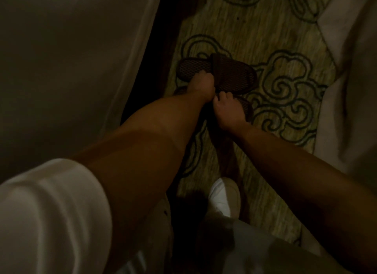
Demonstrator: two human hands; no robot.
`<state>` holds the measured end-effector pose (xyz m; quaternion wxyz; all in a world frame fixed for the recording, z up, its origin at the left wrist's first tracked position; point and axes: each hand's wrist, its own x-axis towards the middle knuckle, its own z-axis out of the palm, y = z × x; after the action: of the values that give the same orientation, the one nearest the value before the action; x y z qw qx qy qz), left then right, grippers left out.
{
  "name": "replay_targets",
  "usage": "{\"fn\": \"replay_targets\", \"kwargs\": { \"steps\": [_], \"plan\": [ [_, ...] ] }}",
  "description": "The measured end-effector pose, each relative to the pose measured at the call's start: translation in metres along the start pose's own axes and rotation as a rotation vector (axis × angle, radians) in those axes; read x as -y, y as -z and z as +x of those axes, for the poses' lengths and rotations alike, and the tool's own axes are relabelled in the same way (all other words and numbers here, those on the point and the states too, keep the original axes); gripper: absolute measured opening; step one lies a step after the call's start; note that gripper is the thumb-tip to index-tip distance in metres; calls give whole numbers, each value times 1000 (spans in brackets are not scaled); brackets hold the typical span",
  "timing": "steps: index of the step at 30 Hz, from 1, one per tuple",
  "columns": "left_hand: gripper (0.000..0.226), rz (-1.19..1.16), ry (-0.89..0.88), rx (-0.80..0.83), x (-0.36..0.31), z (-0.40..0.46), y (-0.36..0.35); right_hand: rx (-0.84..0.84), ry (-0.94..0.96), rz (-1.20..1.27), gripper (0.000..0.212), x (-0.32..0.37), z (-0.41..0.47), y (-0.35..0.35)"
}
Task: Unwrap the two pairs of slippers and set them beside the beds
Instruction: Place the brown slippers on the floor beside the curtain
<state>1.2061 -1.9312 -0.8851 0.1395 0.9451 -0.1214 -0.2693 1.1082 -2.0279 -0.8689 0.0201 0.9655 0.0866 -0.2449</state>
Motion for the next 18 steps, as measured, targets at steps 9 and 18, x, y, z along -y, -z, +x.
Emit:
{"fn": "replay_targets", "kwargs": {
  "steps": [9, 18],
  "plan": [
    [39, 113, -17, 28, 1, -6, 3, -25, -3, 97, 56, -8, -2, -5],
    [79, 230, -217, -139, 4, -20, 38, -153, -118, 37, 73, -66, -3, 49]
  ]
}}
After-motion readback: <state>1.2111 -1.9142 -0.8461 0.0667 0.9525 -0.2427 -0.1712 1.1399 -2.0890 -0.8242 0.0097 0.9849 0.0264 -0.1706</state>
